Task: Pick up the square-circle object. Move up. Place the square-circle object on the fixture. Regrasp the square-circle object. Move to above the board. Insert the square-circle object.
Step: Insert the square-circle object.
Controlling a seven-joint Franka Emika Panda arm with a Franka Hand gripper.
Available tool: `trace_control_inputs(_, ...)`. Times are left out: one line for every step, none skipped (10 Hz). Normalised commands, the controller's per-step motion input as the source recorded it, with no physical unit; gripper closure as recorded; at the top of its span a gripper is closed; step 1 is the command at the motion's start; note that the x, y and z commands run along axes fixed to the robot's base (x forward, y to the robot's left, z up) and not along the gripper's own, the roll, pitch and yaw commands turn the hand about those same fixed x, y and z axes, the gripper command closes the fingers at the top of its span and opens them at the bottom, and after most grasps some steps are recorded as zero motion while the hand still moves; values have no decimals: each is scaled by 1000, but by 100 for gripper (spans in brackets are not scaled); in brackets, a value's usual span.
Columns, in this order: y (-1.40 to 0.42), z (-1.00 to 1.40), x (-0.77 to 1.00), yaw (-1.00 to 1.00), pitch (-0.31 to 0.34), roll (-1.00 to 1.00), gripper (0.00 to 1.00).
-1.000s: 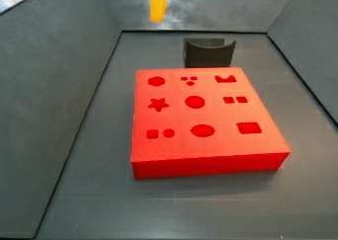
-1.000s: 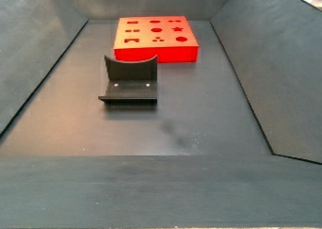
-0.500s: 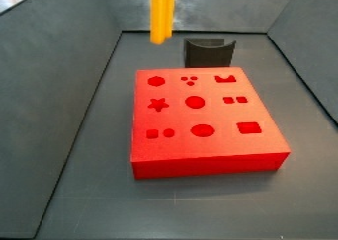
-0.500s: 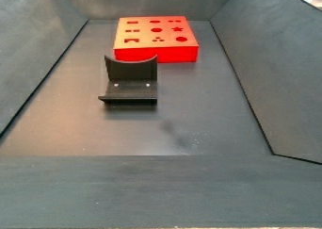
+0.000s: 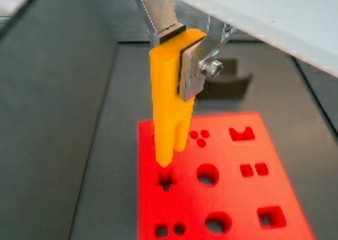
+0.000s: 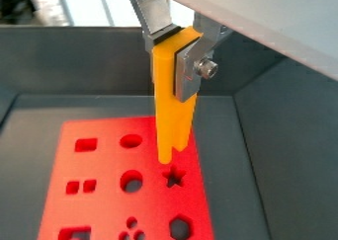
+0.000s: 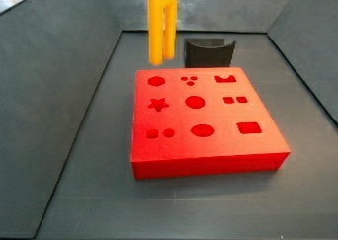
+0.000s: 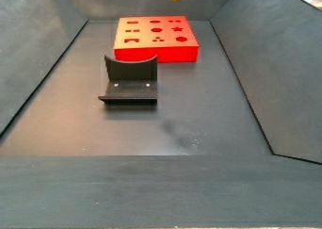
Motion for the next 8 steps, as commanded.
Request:
trace_control_inputs(-337,-374,0,-846,-76,0,100)
trace_control_inputs(-363,-340,0,-843,-51,0,100)
trace_control_inputs(-363,-340,0,-846,-53,0,100)
trace_control_inputs(-386,-366,0,-814,-80,0,100)
trace_control_inputs(-434,-494,9,-769,-106,31,100)
trace_control_inputs(-477,-600,117,-691,-123,69,100)
trace_control_inputs(-454,-611,126,-703,-146,67,100)
trace_control_inputs(-326,-546,131,-791,-131,30,100)
